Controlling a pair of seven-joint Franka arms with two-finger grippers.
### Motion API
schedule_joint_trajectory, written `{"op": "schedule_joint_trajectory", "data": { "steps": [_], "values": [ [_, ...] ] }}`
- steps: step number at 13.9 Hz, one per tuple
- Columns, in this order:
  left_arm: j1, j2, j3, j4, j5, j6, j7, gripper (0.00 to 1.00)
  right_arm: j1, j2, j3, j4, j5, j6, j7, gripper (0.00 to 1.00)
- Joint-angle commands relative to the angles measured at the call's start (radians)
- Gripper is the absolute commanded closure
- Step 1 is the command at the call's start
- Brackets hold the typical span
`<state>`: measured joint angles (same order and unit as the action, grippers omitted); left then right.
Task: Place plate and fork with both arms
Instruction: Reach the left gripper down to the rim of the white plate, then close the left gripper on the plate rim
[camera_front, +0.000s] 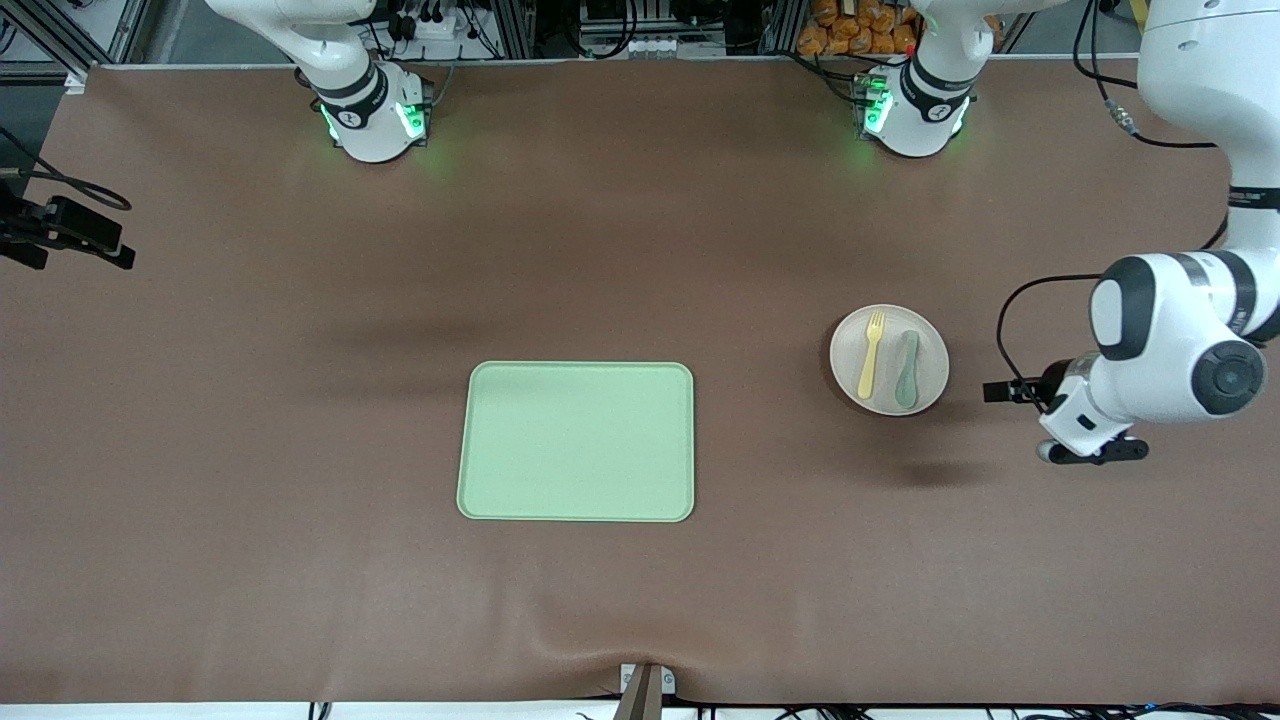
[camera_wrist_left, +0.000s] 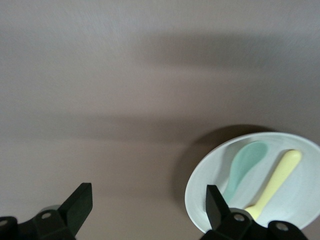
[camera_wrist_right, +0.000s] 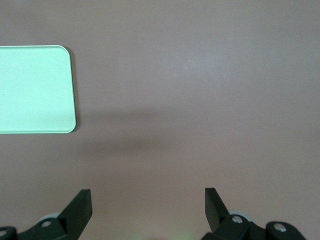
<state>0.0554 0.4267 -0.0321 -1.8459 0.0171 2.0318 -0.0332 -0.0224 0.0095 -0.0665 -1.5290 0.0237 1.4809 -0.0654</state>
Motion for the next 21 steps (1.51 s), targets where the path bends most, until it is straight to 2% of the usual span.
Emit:
{"op": "schedule_joint_trajectory", "data": {
  "steps": [1,6,11,17,19,21],
  "values": [
    [0.001,-0.075,-0.006,-0.146,0.021,0.089,-0.022,0.0,-0.013,-0.003,0.005,0.003,0.004,-0.008,-0.005,0.0],
    [-0.005,-0.111,-0.038,-0.318,0.021,0.26,-0.057,0.0,-0.014,-0.002,0.005,0.003,0.004,-0.008,-0.005,0.0],
    [-0.005,-0.094,-0.045,-0.331,0.029,0.286,-0.054,0.0,-0.016,-0.002,0.005,0.003,0.004,-0.008,-0.005,0.0],
    [-0.005,-0.056,-0.045,-0.334,0.037,0.326,-0.053,0.24,-0.016,-0.002,0.005,0.001,0.004,-0.008,-0.005,0.0],
    [-0.005,-0.04,-0.045,-0.334,0.037,0.341,-0.053,0.25,-0.016,-0.002,0.005,0.001,0.004,-0.008,-0.005,0.0],
    [-0.005,-0.032,-0.045,-0.334,0.037,0.347,-0.053,0.32,-0.017,-0.002,0.005,0.0,0.004,-0.008,-0.005,0.0]
  ]
}}
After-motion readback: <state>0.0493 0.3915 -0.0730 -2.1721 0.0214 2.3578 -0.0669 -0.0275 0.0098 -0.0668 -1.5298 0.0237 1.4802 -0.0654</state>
